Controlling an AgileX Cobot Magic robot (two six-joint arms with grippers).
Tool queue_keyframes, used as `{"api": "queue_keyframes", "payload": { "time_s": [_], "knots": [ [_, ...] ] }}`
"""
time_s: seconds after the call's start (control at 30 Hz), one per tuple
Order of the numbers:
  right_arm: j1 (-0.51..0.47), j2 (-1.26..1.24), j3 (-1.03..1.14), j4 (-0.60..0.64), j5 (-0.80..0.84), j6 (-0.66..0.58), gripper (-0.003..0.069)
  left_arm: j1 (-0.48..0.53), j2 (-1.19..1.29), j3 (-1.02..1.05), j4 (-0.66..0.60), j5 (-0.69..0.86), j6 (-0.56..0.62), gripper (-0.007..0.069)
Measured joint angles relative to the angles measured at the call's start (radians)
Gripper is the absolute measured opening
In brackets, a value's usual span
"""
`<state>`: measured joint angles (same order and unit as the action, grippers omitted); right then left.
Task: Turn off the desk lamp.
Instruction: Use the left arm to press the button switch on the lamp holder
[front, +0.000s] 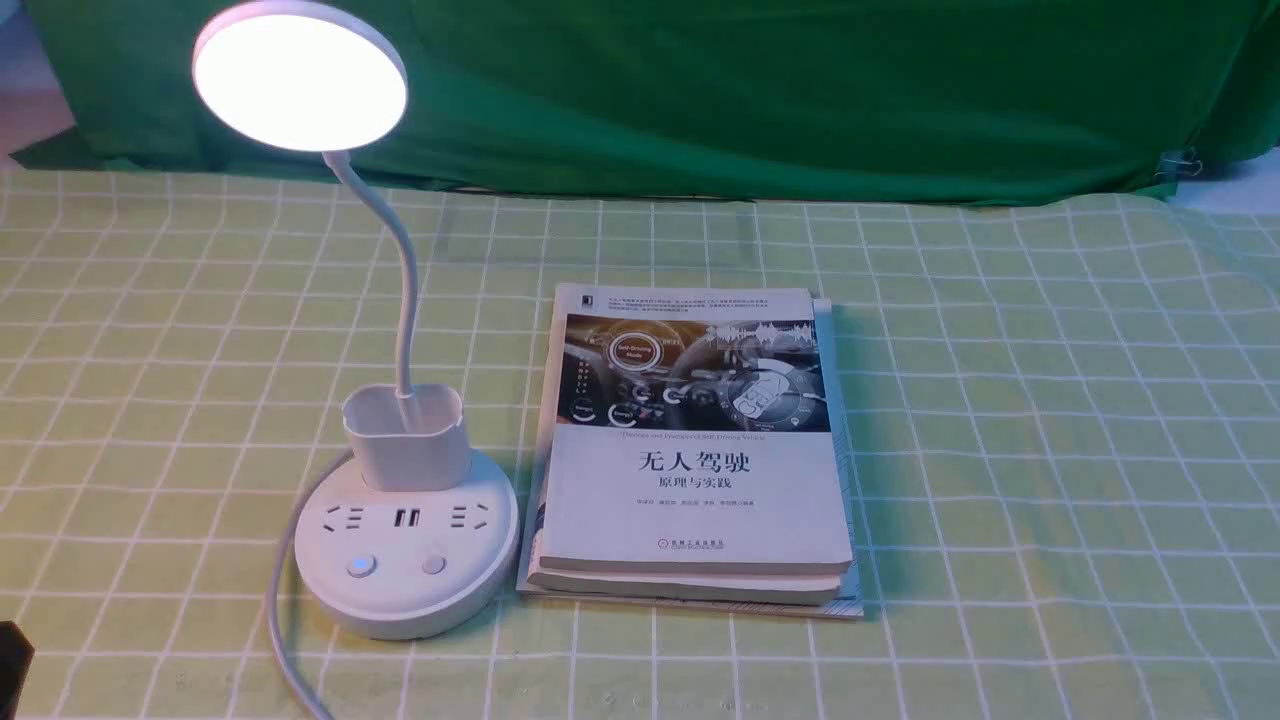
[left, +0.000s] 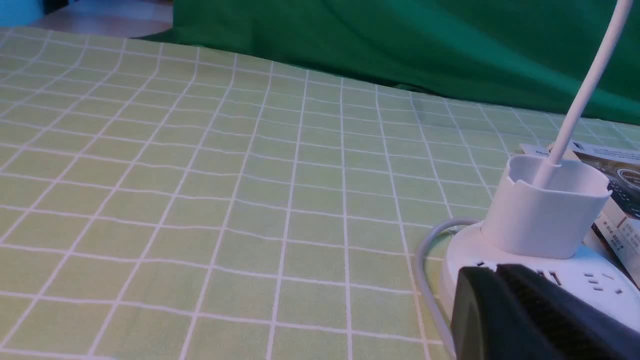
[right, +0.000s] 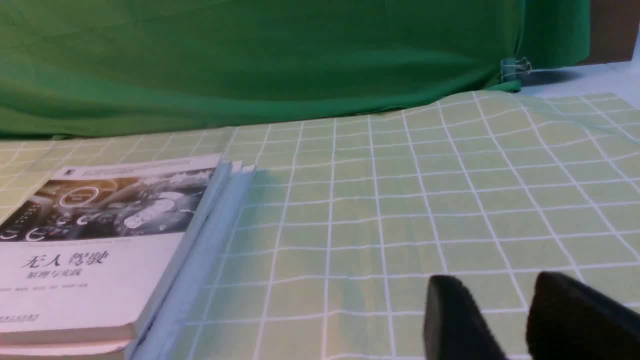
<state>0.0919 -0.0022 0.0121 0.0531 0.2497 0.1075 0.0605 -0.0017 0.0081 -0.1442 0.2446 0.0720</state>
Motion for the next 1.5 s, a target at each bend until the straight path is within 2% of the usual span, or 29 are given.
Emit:
{"api": "queue_keyframes", "payload": {
  "time_s": [0.43,0.53,0.67,0.87,1.0,1.03,1.1,1.23,1.33,1.43,1.5],
  "knots": [
    [0.000,0.000,0.000,0.000,0.000,0.001,0.0238,0.000,0.000,0.000,-0.015,-0.029,0.031,0.0001],
    [0.000,0.000,0.000,0.000,-0.001,0.000,0.0238,0.000,0.000,0.000,-0.161,-0.104,-0.019,0.0001],
    [0.000,0.000,0.000,0.000,-0.001,0.001,0.0238,0.000,0.000,0.000,-0.419,-0.227,-0.109,0.0001],
    [0.000,0.000,0.000,0.000,-0.001,0.000,0.0238,0.000,0.000,-0.004,-0.483,-0.296,-0.149,0.0001],
    [0.000,0.000,0.000,0.000,-0.001,0.000,0.0238,0.000,0.067,-0.166,-0.440,-0.087,-0.131,0.0001],
    [0.000,0.000,0.000,0.000,-0.001,0.001,0.0238,0.000,0.076,-0.178,-0.435,-0.087,-0.128,0.0001],
    [0.000,0.000,0.000,0.000,-0.001,0.001,0.0238,0.000,0.226,-0.348,-0.348,0.135,-0.090,0.0001],
    [0.000,0.000,0.000,0.000,-0.001,0.001,0.0238,0.000,0.491,-0.540,-0.238,0.458,0.011,0.0001],
    [0.000,0.000,0.000,0.000,-0.001,0.000,0.0238,-0.013,0.720,-0.647,-0.203,0.622,0.074,0.0001],
    [0.000,0.000,0.000,0.000,-0.001,0.000,0.0238,-0.070,0.864,-0.697,-0.180,0.640,0.098,0.0001],
    [0.000,0.000,0.000,0.000,-0.001,0.000,0.0238,-0.177,1.021,-0.749,-0.115,0.638,0.090,0.0001]
  ]
}}
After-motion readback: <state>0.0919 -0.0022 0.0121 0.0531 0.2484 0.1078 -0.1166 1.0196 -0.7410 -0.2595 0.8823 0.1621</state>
